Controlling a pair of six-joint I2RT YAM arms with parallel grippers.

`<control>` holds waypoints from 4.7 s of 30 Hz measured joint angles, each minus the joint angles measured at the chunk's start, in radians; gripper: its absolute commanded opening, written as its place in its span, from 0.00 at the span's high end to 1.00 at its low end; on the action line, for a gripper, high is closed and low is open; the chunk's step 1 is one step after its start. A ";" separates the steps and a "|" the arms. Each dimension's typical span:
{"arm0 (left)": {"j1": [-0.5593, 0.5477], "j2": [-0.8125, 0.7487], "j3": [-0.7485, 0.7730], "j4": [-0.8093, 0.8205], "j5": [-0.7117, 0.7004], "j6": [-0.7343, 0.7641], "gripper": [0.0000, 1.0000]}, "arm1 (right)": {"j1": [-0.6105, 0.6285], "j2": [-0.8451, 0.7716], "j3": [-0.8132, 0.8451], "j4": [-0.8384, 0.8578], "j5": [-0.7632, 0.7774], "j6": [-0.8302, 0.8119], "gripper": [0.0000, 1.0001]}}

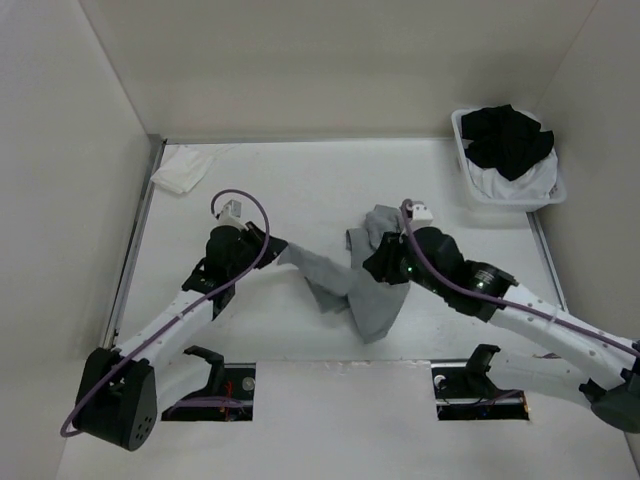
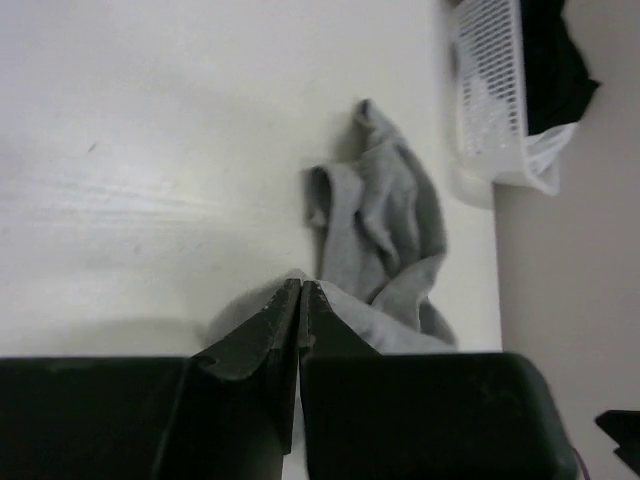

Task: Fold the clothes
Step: Flatten the tank top out

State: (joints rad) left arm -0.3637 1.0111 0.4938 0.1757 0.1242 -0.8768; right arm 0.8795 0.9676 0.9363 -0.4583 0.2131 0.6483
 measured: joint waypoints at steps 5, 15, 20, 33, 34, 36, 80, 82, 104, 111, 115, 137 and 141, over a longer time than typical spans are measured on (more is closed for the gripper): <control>0.104 0.060 -0.116 -0.030 0.027 -0.051 0.99 | -0.037 0.030 -0.235 0.027 -0.008 0.039 0.54; 0.142 0.154 -0.122 0.015 0.017 -0.066 0.98 | -0.173 0.083 -0.481 0.124 -0.013 0.161 0.59; 0.169 0.192 -0.129 0.056 0.014 -0.081 0.99 | -0.327 0.295 -0.438 0.320 -0.097 0.143 0.98; 0.235 0.185 -0.174 0.111 -0.032 -0.097 0.72 | -0.491 0.448 -0.179 0.522 -0.134 0.063 0.64; 0.244 0.173 -0.191 0.109 -0.037 -0.089 0.71 | -0.478 0.397 -0.228 0.522 -0.123 0.068 0.65; 0.261 0.126 -0.231 0.084 -0.053 -0.074 0.67 | -0.423 0.270 -0.360 0.510 -0.100 0.093 0.63; 0.120 0.183 -0.131 -0.093 -0.253 0.119 0.65 | -0.462 0.010 -0.577 0.443 -0.110 0.179 0.98; 0.112 0.191 -0.119 -0.104 -0.254 0.126 0.65 | -0.468 0.010 -0.578 0.444 -0.117 0.171 0.98; 0.088 0.302 -0.035 -0.121 -0.348 0.176 0.90 | -0.468 -0.046 -0.592 0.444 -0.154 0.159 0.98; 0.088 0.317 -0.026 -0.121 -0.352 0.187 0.98 | -0.468 -0.078 -0.592 0.444 -0.162 0.159 0.98; 0.079 0.321 -0.019 -0.126 -0.354 0.189 1.00 | -0.465 -0.091 -0.592 0.444 -0.166 0.156 0.98; -0.102 -0.052 -0.137 -0.403 -0.377 -0.027 0.68 | -0.571 -0.301 -0.592 0.324 -0.162 0.154 1.00; -0.104 0.032 -0.135 -0.377 -0.378 -0.029 0.68 | -0.571 -0.291 -0.592 0.323 -0.163 0.153 1.00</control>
State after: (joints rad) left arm -0.4679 1.0428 0.3588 -0.2008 -0.2543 -0.9054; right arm 0.3088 0.6765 0.3439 -0.1352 0.0505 0.8009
